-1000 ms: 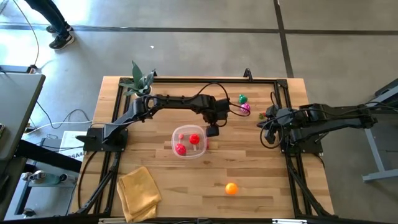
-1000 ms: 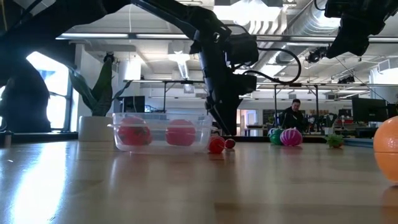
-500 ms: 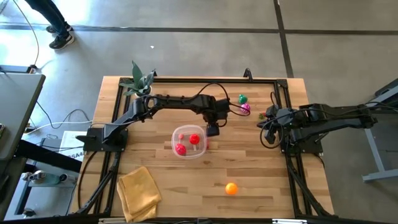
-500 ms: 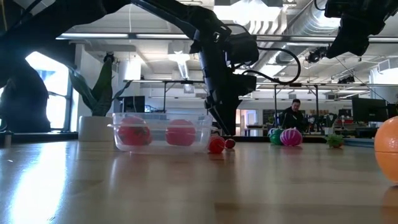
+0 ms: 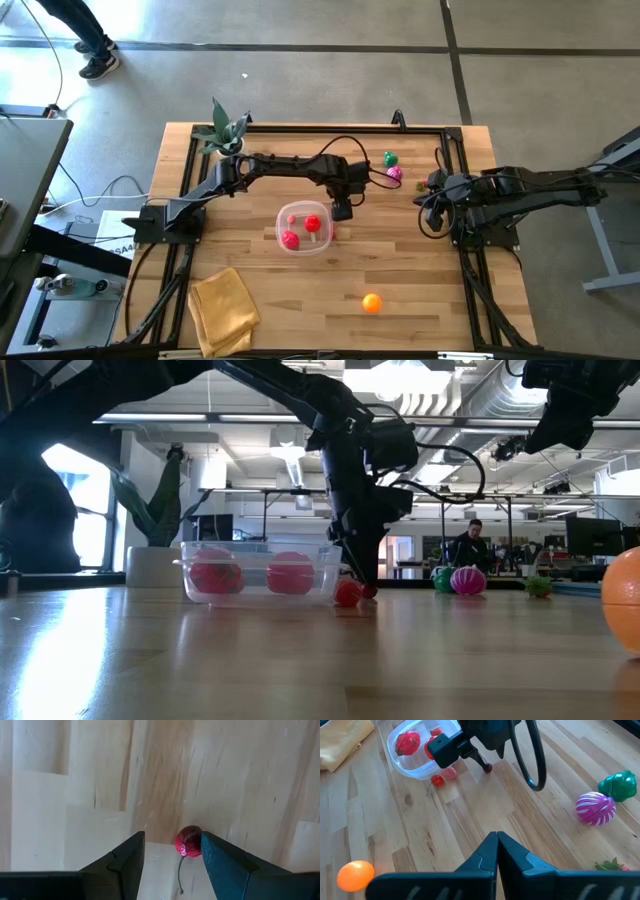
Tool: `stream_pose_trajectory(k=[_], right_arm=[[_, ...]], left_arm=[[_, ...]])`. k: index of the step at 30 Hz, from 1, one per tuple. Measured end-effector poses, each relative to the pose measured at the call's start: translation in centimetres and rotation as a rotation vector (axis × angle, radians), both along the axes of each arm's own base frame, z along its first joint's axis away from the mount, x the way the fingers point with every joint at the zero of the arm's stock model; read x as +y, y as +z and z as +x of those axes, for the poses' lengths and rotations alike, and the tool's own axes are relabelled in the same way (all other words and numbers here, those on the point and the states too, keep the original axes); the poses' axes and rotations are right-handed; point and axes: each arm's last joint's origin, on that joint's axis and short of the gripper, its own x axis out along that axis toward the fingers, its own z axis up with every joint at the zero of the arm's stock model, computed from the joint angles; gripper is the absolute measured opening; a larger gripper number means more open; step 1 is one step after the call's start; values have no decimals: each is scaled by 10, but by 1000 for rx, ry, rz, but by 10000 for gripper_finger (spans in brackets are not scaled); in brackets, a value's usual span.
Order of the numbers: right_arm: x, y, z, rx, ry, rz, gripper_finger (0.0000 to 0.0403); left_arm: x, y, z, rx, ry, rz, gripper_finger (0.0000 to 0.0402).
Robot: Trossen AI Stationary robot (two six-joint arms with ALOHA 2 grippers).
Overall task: Pick and placing Produce into tupperware
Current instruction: Put the top red cherry into the transparent container
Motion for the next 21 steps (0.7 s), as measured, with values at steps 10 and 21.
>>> stream_pose_trajectory(k=[10, 21], right_arm=[[0, 0, 0, 0, 0, 0, 0], [0, 0, 0, 0, 0, 0, 0]], left_arm=[[0, 3, 0, 2, 15, -18, 182], [5, 4, -4, 33, 174, 8, 182]])
